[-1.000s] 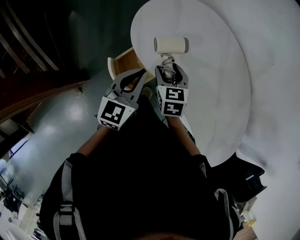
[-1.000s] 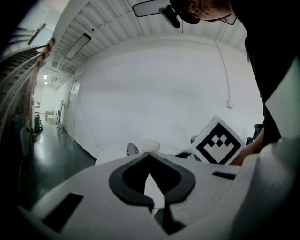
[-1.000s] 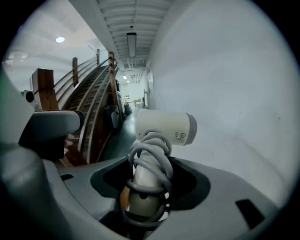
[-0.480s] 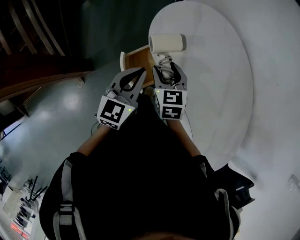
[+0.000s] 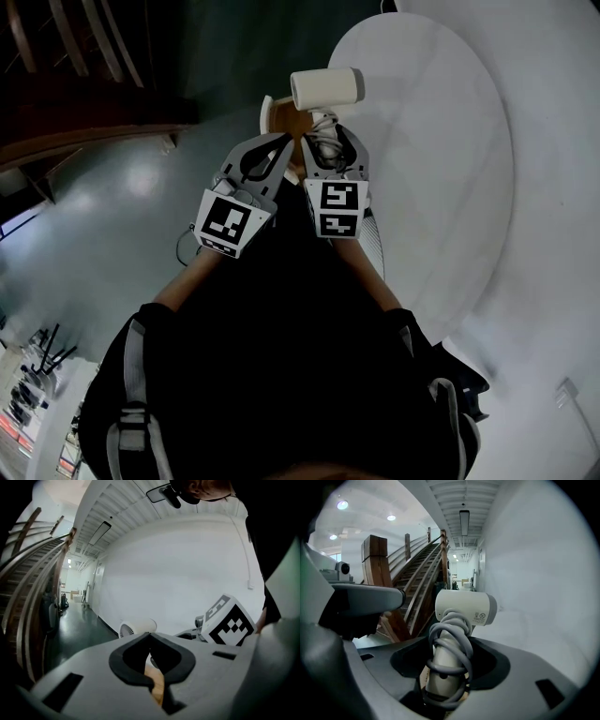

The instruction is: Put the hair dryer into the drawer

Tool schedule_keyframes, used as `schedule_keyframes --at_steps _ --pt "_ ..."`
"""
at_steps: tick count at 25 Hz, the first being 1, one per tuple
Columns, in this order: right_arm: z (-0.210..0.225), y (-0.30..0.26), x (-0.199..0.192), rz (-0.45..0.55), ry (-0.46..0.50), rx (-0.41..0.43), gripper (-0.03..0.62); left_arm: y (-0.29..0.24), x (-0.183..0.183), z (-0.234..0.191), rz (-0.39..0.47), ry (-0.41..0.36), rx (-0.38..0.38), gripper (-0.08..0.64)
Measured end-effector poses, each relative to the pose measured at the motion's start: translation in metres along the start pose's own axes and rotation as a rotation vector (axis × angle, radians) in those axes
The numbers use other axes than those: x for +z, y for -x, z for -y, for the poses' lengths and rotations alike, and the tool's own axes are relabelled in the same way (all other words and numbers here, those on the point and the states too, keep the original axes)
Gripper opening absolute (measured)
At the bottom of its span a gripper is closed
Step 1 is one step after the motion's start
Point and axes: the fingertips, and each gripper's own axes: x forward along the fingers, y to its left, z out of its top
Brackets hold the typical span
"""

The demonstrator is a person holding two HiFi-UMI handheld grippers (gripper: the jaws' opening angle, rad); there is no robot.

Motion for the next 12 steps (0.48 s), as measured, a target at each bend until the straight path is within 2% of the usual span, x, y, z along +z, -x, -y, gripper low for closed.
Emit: schedule_keyframes --at_steps 12 --pt "-0.022 -0.034 -0.048 -0.094 0.025 0.068 0.267 -0.002 -0.031 -0.019 -0.045 -0.016 0.038 0.008"
